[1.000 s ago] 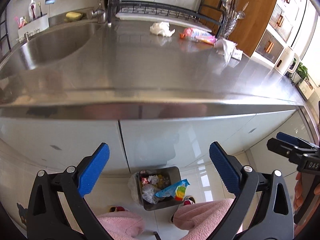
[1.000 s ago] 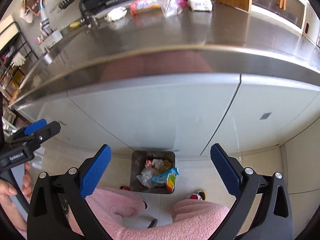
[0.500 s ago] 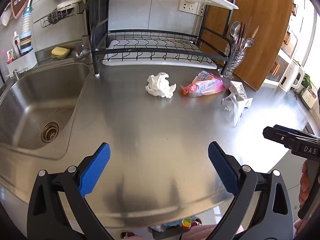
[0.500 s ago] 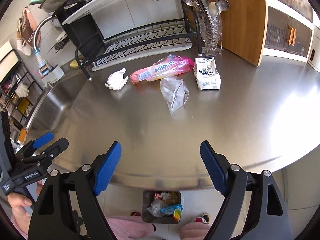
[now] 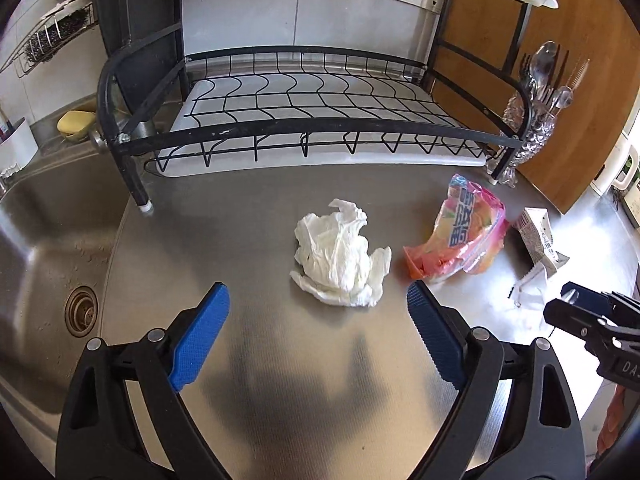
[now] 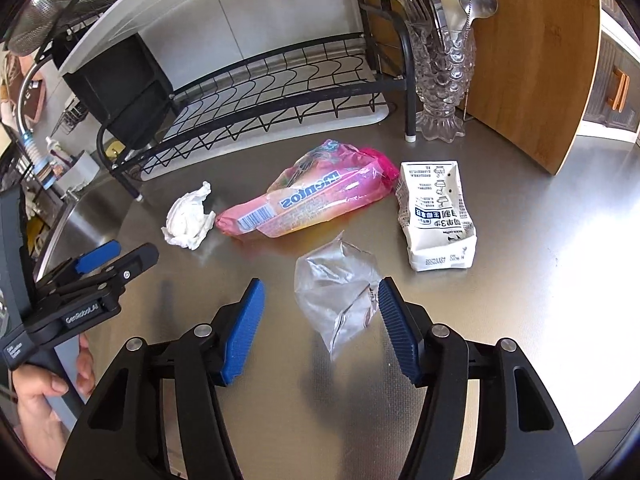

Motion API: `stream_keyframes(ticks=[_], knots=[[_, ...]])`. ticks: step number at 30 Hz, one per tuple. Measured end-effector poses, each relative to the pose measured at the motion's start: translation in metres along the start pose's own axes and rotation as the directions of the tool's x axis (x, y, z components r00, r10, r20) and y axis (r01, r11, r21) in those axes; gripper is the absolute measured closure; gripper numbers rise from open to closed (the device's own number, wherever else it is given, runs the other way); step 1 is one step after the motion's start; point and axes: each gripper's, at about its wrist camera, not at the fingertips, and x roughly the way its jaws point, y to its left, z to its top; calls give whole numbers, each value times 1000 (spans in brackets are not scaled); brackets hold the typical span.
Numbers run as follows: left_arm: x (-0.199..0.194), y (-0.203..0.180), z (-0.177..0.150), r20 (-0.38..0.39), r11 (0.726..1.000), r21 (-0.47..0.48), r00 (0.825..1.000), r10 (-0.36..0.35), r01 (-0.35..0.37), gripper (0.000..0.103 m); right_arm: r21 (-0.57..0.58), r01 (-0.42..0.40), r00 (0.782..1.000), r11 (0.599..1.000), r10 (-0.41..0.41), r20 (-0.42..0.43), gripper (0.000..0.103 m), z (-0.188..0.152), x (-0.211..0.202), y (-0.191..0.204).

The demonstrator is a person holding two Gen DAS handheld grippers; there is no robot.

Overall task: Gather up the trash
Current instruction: 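Grasp the white tissue with the left tool while the right tool grasps the clear plastic bag, then carry the tissue and plastic bag down over the bin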

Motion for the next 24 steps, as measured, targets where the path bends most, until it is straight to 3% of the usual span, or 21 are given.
stream_keyframes(ticks=[2, 6, 8, 10, 14, 15, 24], knots=[[12, 3, 7, -19, 1000, -6, 1000, -7, 7, 18, 0, 0, 1000, 1000, 0, -19, 44, 3, 8, -1], [32, 8, 15, -68, 999, -25, 997, -24, 22, 18, -4, 16, 999, 1000, -16, -49, 56, 6, 20, -2], [39, 8, 17, -81, 999, -27, 996, -34, 32, 23, -4, 19, 998, 1000, -19, -60, 58, 6, 25, -3], [44, 7, 17, -99, 999, -18, 994, -44, 43, 48, 1, 16, 998, 1000, -16, -61, 60, 8, 28, -4], [46, 2, 17, -114, 999, 9, 992, -46, 47, 68, 3, 6, 998, 1000, -6, -65, 64, 9, 31, -3], [45, 1, 17, -116, 999, 10, 992, -50, 52, 79, 2, 4, 998, 1000, -3, -65, 65, 9, 31, -2], [1, -20, -2, -64, 997, 65, 998, -22, 27, 84, -9, -24, 998, 1000, 24, -57, 69, 0, 12, 8]])
